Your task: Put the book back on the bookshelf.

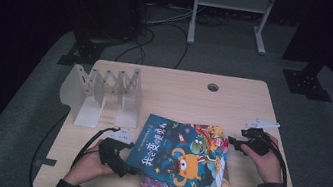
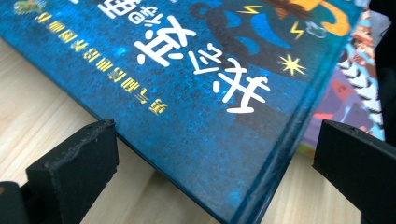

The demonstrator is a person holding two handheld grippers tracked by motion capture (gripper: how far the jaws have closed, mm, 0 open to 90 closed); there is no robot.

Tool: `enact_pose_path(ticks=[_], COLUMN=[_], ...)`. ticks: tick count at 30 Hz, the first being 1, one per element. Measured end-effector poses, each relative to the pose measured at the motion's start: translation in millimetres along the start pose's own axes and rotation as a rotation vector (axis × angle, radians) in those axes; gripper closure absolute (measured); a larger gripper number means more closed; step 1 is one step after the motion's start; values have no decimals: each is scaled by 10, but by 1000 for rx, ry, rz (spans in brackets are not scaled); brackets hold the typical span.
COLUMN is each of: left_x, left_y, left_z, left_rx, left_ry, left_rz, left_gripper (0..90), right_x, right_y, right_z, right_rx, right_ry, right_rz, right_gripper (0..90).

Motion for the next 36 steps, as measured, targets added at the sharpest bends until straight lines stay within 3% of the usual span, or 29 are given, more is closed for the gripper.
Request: enact_pose_path(ticks=[3,5,8,12,18,22,29,36], left_x=[22,43,71,73,-9,-67,-106,-122], left_y=[8,10,24,31,39,17,-9,-30], left_z=[30,52,80,65,-10,-91,-164,-212], left_rx=[6,7,18,17,-15,-45,-70,-81], left_ry=[-23,-48,-70,-47,-7,40,58,69], left_rz=[0,7,6,12,70,95,110,110], left_gripper=[0,0,0,0,0,0,0,0], right_x=[12,-18,-39,-70,-24,44,74,116], right_y=[29,42,51,90,92,71,77,142], right_z=[41,53,28,-92,-208,-242,-250,-311], right_rx=[-4,25,29,29,48,56,67,32], right_ry=[-17,-8,9,57,112,128,137,134], right_rz=[-12,16,29,60,69,60,65,75], right_gripper=[320,304,294,276,268,264,257,277])
Point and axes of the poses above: each handheld gripper's, and its own axes: x roughly forward along the jaws, y roughly out of its top, z roughly to its right, the point moved 3 cm from there along x, roughly forward along the jaws, and after that the axes turned 12 degrees about -x, right-handed, at the moved point
